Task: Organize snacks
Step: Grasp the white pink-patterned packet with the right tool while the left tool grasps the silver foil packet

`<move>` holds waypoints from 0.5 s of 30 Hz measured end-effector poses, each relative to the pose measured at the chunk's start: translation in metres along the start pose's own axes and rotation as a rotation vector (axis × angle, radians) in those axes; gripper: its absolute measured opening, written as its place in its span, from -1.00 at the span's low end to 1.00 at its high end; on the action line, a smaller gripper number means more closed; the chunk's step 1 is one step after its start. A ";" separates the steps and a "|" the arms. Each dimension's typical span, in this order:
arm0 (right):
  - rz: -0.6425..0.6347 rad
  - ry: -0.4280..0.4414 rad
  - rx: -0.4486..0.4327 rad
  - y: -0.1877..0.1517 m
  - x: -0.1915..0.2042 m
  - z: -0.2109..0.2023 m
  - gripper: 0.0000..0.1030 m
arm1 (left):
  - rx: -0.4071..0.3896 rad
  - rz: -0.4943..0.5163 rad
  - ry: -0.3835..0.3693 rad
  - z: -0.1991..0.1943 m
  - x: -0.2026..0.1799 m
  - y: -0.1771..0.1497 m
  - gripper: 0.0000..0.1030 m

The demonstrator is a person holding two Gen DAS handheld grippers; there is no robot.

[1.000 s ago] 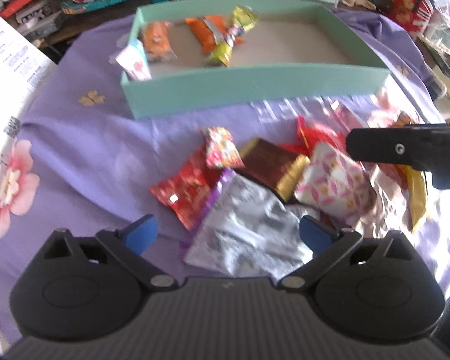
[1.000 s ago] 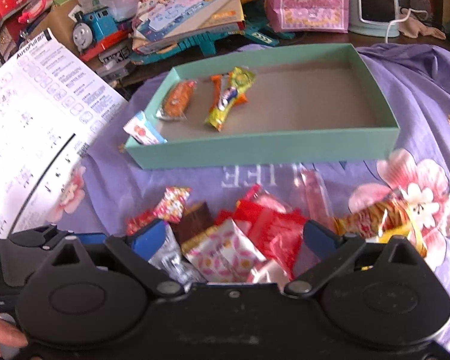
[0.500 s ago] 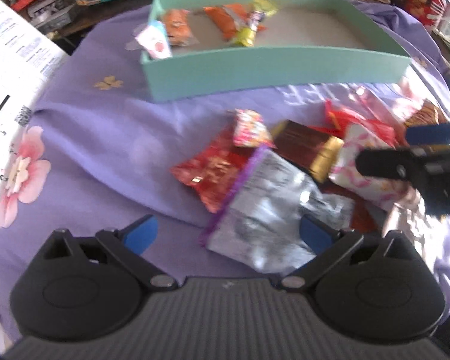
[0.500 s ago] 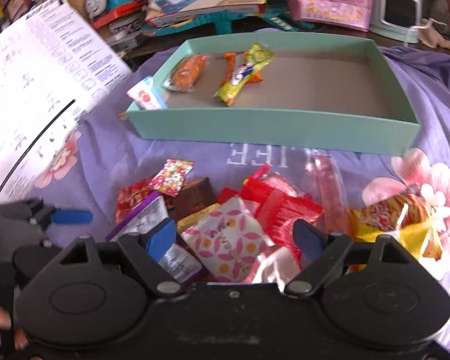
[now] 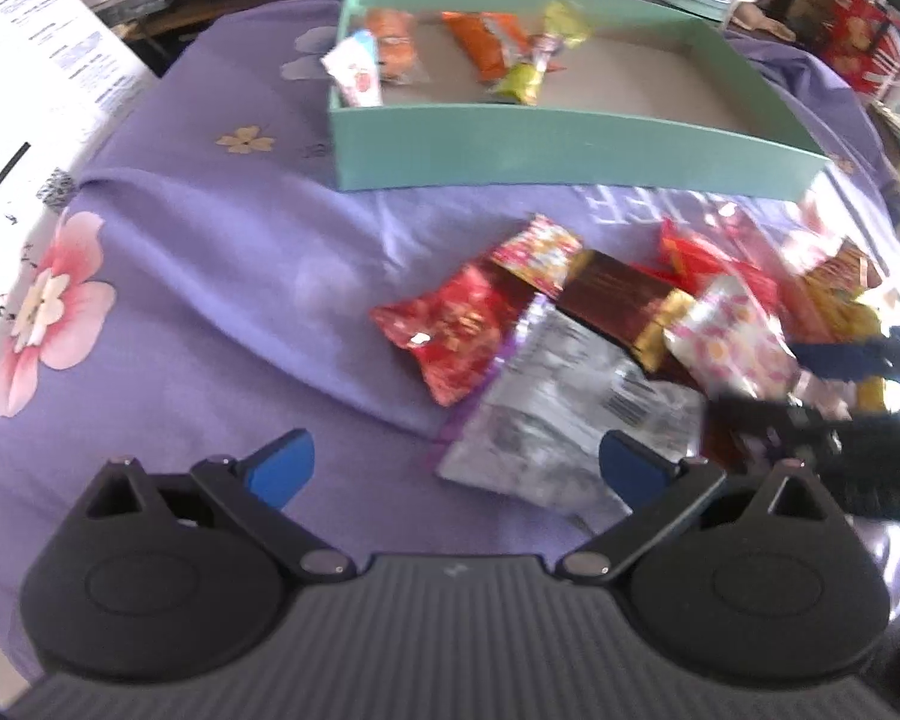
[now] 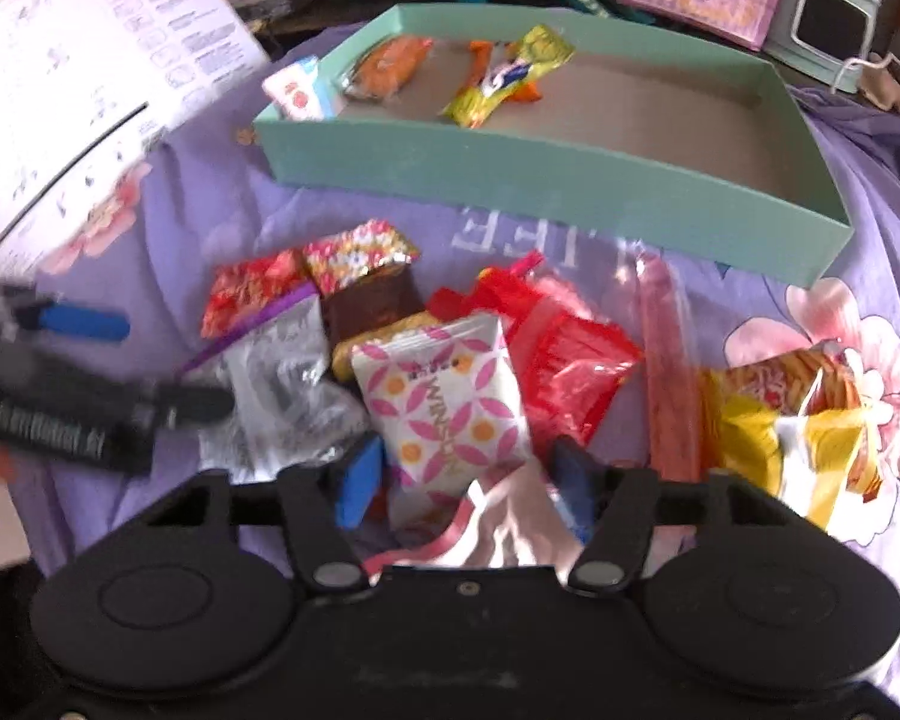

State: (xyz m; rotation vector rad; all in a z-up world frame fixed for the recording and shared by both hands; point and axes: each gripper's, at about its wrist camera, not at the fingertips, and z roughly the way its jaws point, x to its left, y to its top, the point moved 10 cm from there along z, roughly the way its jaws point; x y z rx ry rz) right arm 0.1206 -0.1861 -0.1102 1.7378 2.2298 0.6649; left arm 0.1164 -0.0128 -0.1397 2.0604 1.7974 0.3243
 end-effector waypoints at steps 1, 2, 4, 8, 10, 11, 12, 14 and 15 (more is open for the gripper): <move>0.023 0.012 -0.002 0.002 -0.003 -0.001 0.11 | 0.004 -0.001 -0.007 -0.001 -0.003 -0.001 1.00; 0.036 0.014 -0.006 0.004 -0.006 -0.002 0.11 | 0.010 -0.002 -0.014 -0.002 -0.006 -0.002 1.00; 0.081 0.036 -0.025 0.007 -0.015 -0.008 0.10 | 0.019 -0.003 -0.028 -0.004 -0.011 -0.004 1.00; 0.194 0.083 -0.065 0.009 -0.035 -0.023 0.10 | 0.054 -0.007 -0.067 -0.002 -0.026 -0.008 1.00; 0.205 0.084 -0.072 0.007 -0.041 -0.024 0.10 | 0.090 -0.002 -0.084 0.005 -0.036 -0.011 1.00; 0.211 0.085 -0.073 0.006 -0.042 -0.024 0.10 | 0.098 -0.004 -0.082 0.008 -0.040 -0.011 1.00; 0.218 0.089 -0.075 0.005 -0.043 -0.024 0.10 | 0.098 -0.017 -0.072 0.012 -0.043 -0.010 1.00; 0.229 0.099 -0.078 0.002 -0.043 -0.024 0.10 | 0.093 -0.036 -0.049 0.018 -0.045 -0.007 0.97; 0.232 0.105 -0.079 0.001 -0.043 -0.024 0.10 | 0.084 -0.036 -0.047 0.020 -0.047 -0.005 0.91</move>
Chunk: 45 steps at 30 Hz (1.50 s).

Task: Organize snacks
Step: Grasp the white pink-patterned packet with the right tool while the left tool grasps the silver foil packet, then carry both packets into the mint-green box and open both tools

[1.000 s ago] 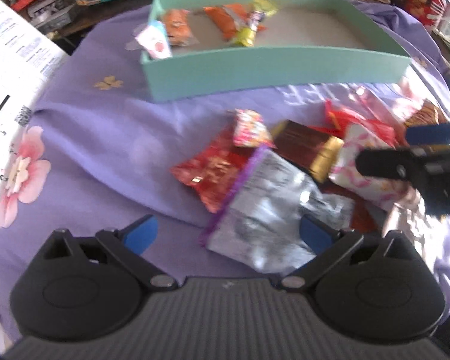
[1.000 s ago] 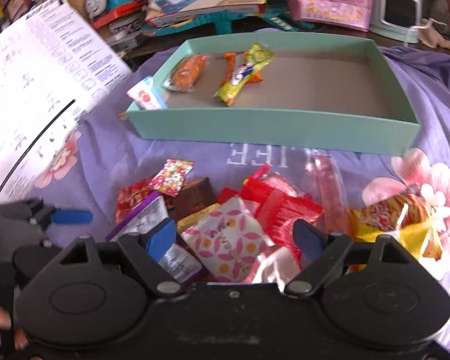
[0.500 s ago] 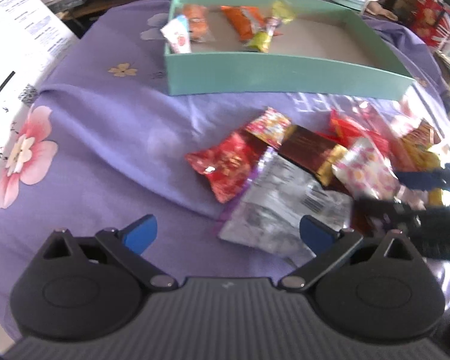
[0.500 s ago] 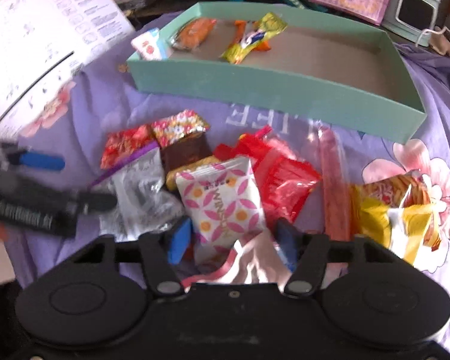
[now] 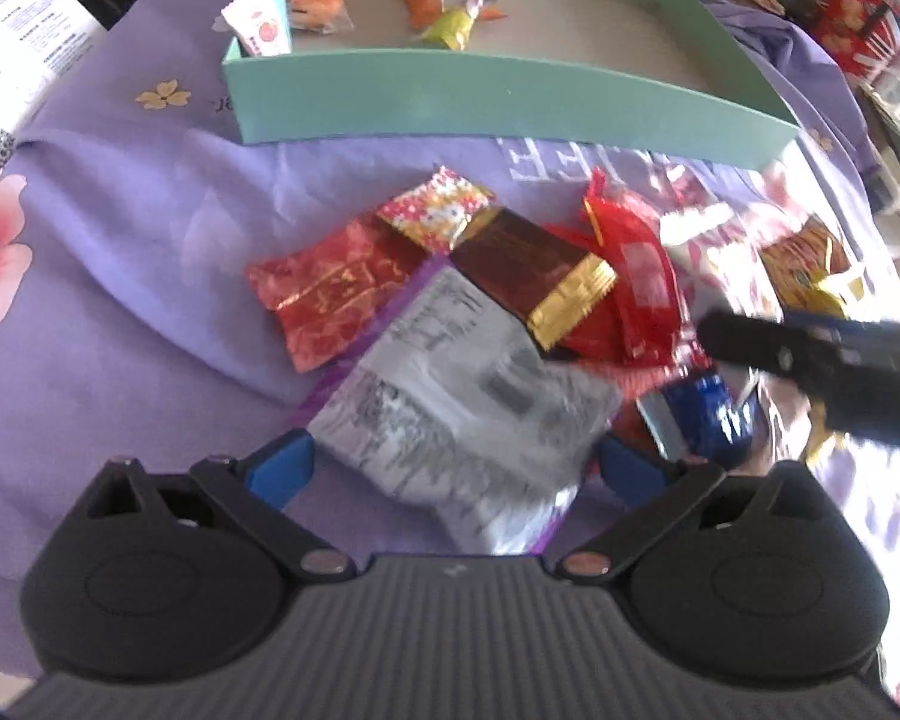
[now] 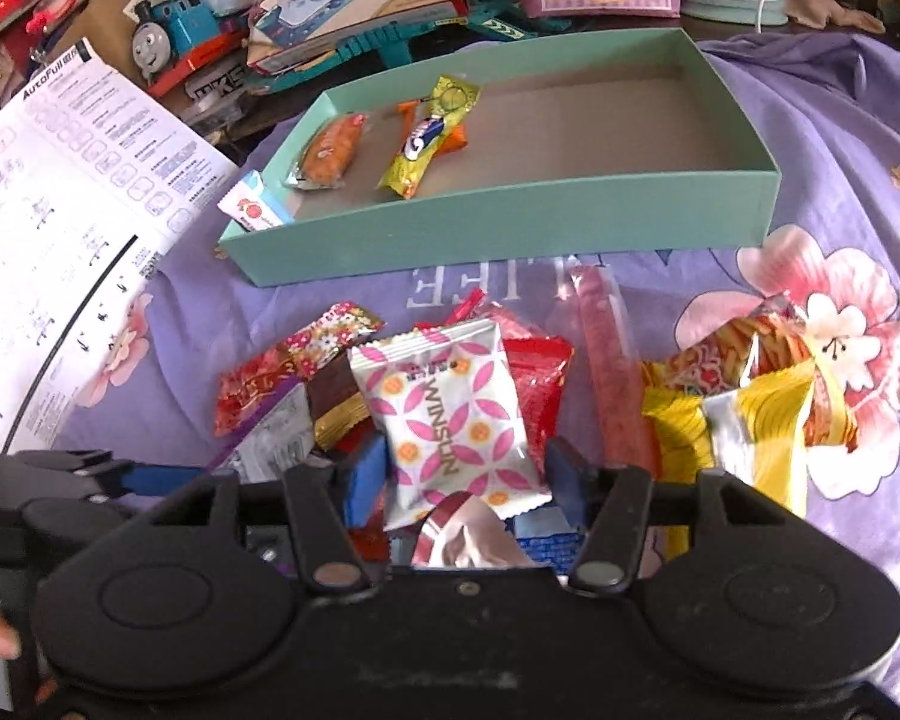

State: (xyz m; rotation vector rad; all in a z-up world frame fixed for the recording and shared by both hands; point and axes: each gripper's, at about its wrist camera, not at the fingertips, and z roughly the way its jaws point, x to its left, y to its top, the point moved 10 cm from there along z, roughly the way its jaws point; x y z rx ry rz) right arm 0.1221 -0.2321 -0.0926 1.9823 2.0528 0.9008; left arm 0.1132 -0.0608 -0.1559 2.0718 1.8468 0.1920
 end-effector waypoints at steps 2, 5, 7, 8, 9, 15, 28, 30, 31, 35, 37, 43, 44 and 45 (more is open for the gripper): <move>0.006 0.008 -0.001 -0.001 0.000 0.000 0.10 | -0.016 0.020 -0.007 0.001 -0.004 0.004 0.68; 0.017 0.015 0.000 -0.002 -0.001 0.002 0.10 | -0.050 0.093 0.016 -0.005 -0.012 0.008 0.40; 0.019 0.015 0.005 -0.002 0.000 0.006 0.10 | -0.064 0.130 0.036 -0.007 -0.014 0.008 0.30; 0.020 0.017 0.007 -0.002 0.001 0.007 0.10 | -0.067 0.136 0.033 -0.008 -0.014 0.008 0.20; 0.021 0.018 0.008 -0.002 0.002 0.008 0.10 | -0.073 0.143 0.029 -0.011 -0.015 0.008 0.12; 0.019 0.008 0.002 0.000 0.006 0.005 0.10 | -0.102 0.189 0.056 -0.022 -0.013 0.008 -0.08; -0.016 -0.018 -0.039 0.014 0.022 -0.004 -0.09 | -0.175 0.114 0.047 -0.052 0.023 0.017 -0.09; -0.009 -0.017 -0.047 0.016 0.021 -0.007 -0.09 | -0.183 0.115 0.038 -0.056 0.023 0.020 -0.09; -0.013 -0.019 -0.049 0.017 0.022 -0.008 -0.09 | -0.189 0.116 0.033 -0.058 0.022 0.021 -0.09; -0.027 -0.015 -0.064 0.029 0.025 -0.015 -0.09 | -0.238 0.132 0.012 -0.074 0.016 0.038 -0.09; -0.036 -0.013 -0.075 0.041 0.027 -0.017 -0.09 | -0.263 0.150 0.009 -0.081 0.015 0.051 -0.09; -0.059 0.001 -0.121 0.090 0.039 -0.017 -0.09 | -0.333 0.204 0.035 -0.095 0.018 0.105 -0.09; -0.057 0.006 -0.126 0.100 0.041 -0.015 -0.09 | -0.339 0.207 0.038 -0.095 0.018 0.115 -0.09; -0.051 0.011 -0.127 0.110 0.043 -0.012 -0.09 | -0.341 0.209 0.036 -0.094 0.018 0.126 -0.09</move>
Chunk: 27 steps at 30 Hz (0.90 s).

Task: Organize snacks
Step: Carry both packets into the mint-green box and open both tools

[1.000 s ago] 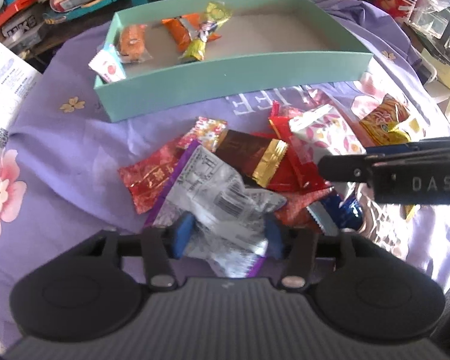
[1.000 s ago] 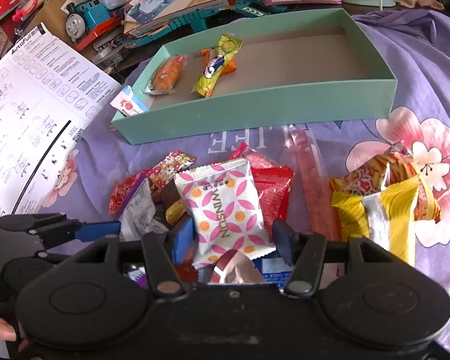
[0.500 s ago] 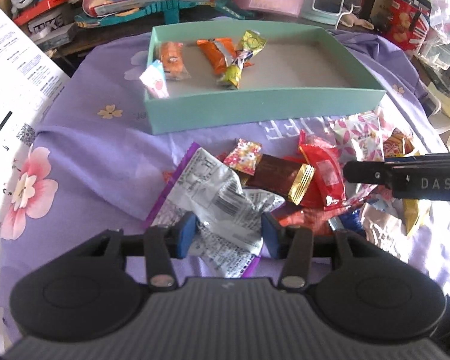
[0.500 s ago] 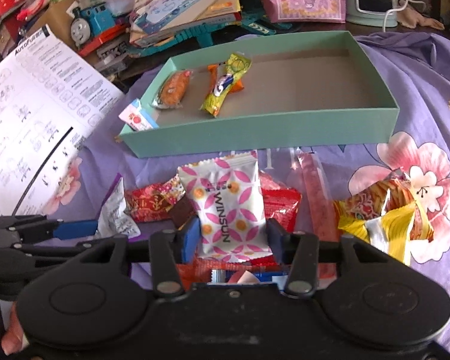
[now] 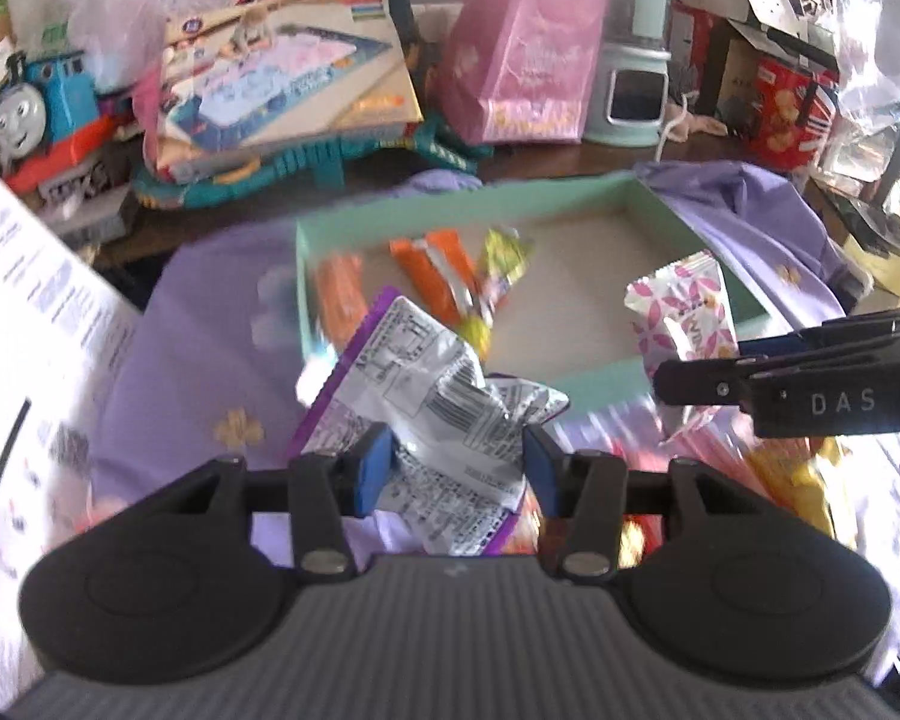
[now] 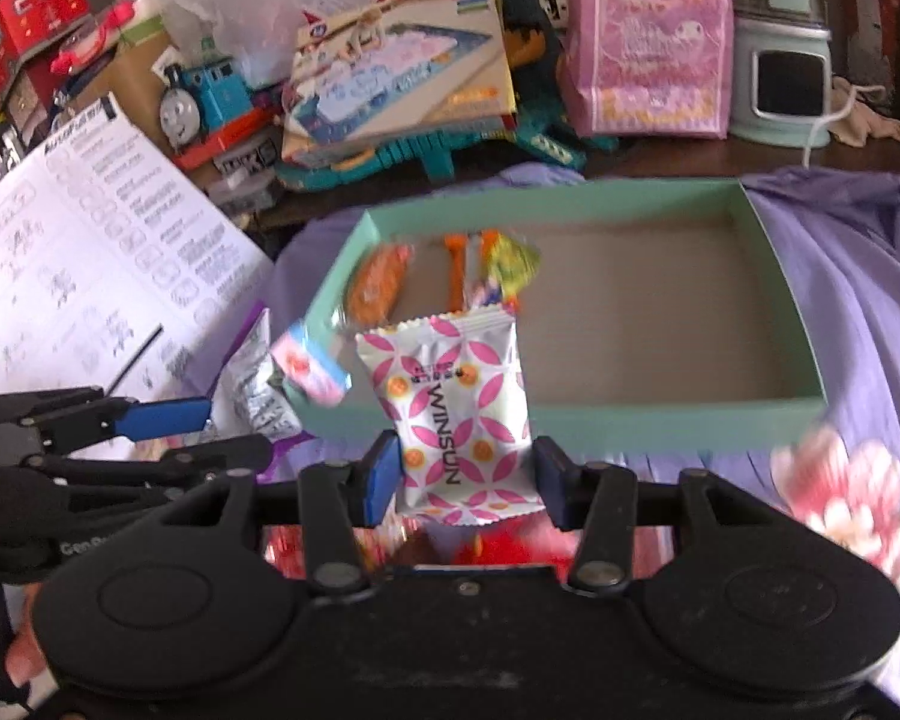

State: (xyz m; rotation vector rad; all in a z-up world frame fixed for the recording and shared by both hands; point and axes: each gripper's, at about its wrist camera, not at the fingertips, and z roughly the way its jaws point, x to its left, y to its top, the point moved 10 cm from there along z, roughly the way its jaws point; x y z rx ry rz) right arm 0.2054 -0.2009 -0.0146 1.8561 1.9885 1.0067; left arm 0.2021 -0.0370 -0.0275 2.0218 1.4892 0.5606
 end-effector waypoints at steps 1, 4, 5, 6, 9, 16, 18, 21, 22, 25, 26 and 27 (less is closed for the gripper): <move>0.007 0.005 0.000 0.008 0.002 0.005 -0.09 | 0.000 0.003 -0.002 0.006 0.001 0.008 -0.08; 0.028 0.019 0.011 0.031 0.005 0.023 -0.09 | 0.012 0.016 -0.002 0.028 0.005 0.025 -0.08; 0.030 0.018 0.013 0.038 0.005 0.030 -0.09 | 0.020 0.021 -0.001 0.036 0.006 0.028 -0.08; 0.030 0.015 0.018 0.043 0.005 0.037 -0.09 | 0.030 0.025 0.000 0.045 0.007 0.031 -0.08; 0.018 -0.003 0.039 0.052 0.002 0.058 -0.09 | 0.060 0.029 0.003 0.068 0.010 0.034 -0.08; -0.003 -0.007 0.092 0.054 0.004 0.099 -0.08 | 0.098 0.038 0.011 0.094 0.019 0.031 -0.08; -0.002 -0.007 0.103 0.054 0.004 0.107 -0.07 | 0.104 0.038 0.016 0.098 0.022 0.030 -0.06; 0.001 -0.006 0.110 0.054 0.005 0.114 0.17 | 0.092 0.041 0.040 0.098 0.025 0.031 0.11; 0.003 -0.003 0.108 0.054 0.006 0.114 0.29 | 0.086 0.042 0.051 0.097 0.026 0.032 0.20; 0.003 -0.010 0.078 0.057 0.008 0.109 0.69 | 0.055 0.037 0.092 0.091 0.029 0.037 0.79; 0.001 -0.011 0.067 0.058 0.009 0.106 0.69 | 0.044 0.038 0.101 0.087 0.030 0.038 0.85; 0.000 -0.011 0.061 0.058 0.009 0.103 0.72 | 0.038 0.037 0.107 0.084 0.030 0.039 0.88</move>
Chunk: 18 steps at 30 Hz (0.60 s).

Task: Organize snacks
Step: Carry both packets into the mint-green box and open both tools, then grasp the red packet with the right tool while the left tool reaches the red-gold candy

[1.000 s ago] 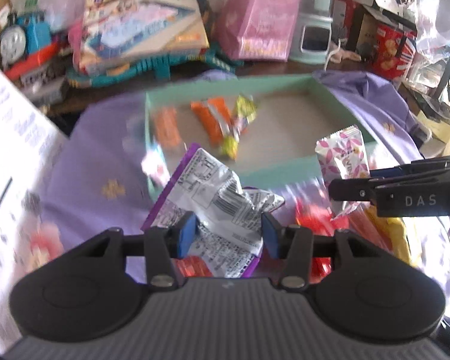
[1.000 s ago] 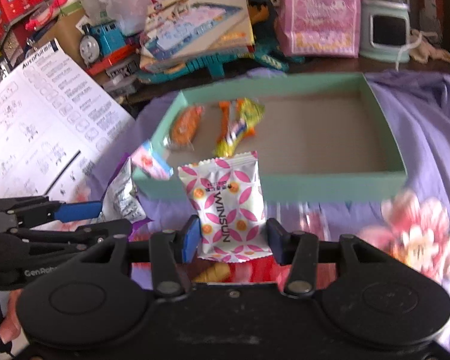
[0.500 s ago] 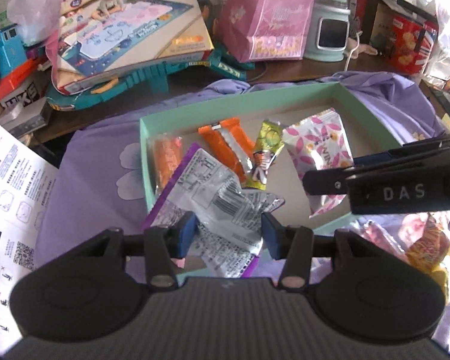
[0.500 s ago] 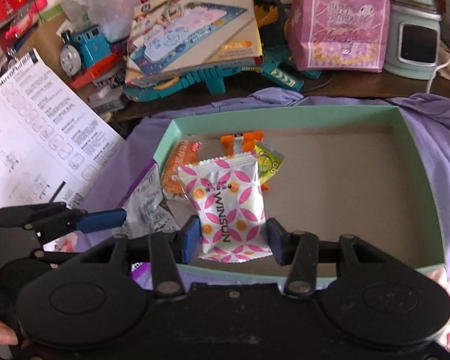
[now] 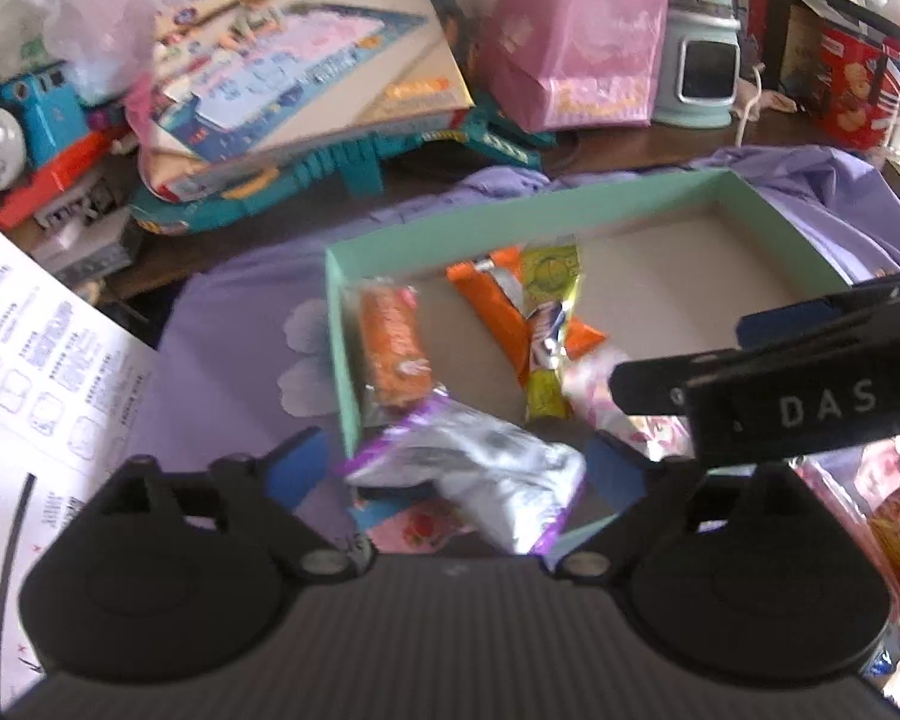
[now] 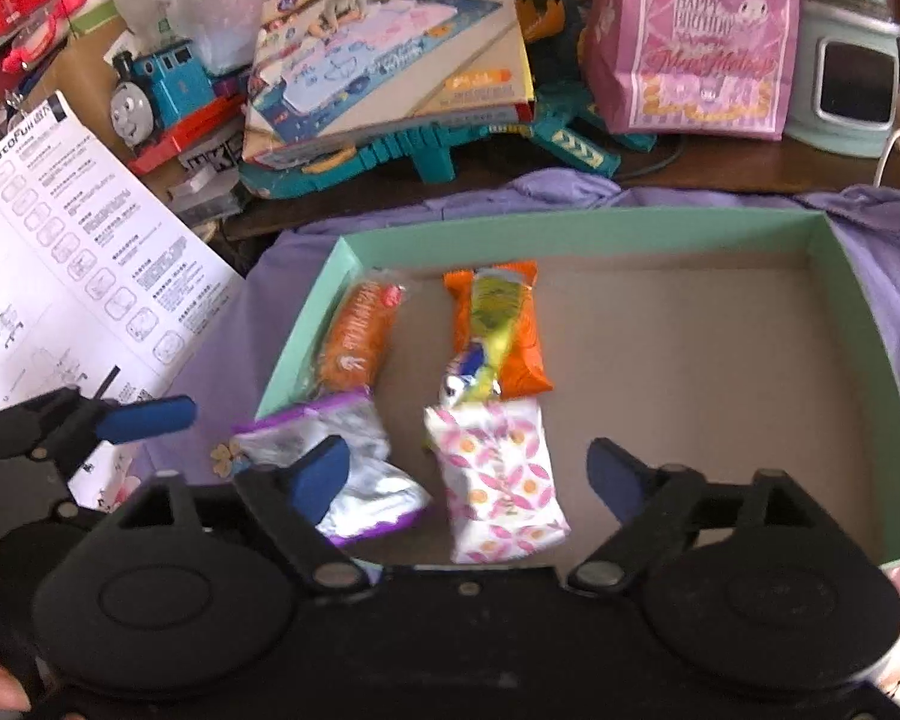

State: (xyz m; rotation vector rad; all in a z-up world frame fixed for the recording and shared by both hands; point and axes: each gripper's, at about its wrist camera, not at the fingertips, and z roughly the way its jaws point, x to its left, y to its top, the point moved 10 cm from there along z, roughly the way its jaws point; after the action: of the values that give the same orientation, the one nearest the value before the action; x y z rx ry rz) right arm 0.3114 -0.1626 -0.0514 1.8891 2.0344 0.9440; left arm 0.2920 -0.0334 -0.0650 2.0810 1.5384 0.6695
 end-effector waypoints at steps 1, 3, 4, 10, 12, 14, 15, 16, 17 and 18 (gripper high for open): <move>0.001 -0.003 -0.006 0.000 0.000 -0.004 0.76 | -0.003 -0.004 0.001 -0.003 0.000 0.001 0.90; -0.004 -0.010 -0.026 0.000 0.000 -0.014 0.89 | -0.013 -0.014 0.004 -0.012 0.001 0.002 0.99; -0.008 -0.011 -0.036 0.000 0.000 -0.020 0.94 | -0.021 -0.017 0.005 -0.016 0.001 0.002 1.00; -0.024 -0.020 -0.082 -0.004 0.001 -0.055 1.00 | -0.046 -0.020 0.001 -0.041 -0.004 -0.002 1.00; -0.023 -0.021 -0.090 -0.007 0.000 -0.065 1.00 | -0.048 -0.016 0.005 -0.049 -0.008 -0.006 1.00; -0.021 -0.025 -0.096 -0.011 -0.003 -0.073 1.00 | -0.051 -0.014 0.000 -0.056 -0.012 -0.010 1.00; -0.017 -0.025 -0.098 -0.014 -0.004 -0.077 1.00 | -0.052 -0.012 -0.003 -0.059 -0.015 -0.012 1.00; -0.012 -0.025 -0.098 -0.016 -0.005 -0.080 1.00 | -0.051 -0.011 -0.006 -0.061 -0.017 -0.015 1.00; -0.008 -0.027 -0.097 -0.020 -0.006 -0.083 1.00 | -0.049 -0.010 -0.011 -0.063 -0.020 -0.018 1.00; -0.004 -0.030 -0.097 -0.023 -0.008 -0.086 1.00 | -0.042 -0.011 -0.017 -0.065 -0.023 -0.022 1.00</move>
State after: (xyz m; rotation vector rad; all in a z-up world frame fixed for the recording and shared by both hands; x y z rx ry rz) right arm 0.2461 -0.1960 -0.0008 1.8378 1.9386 0.9881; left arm 0.2289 -0.0443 -0.0308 2.0412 1.5122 0.6723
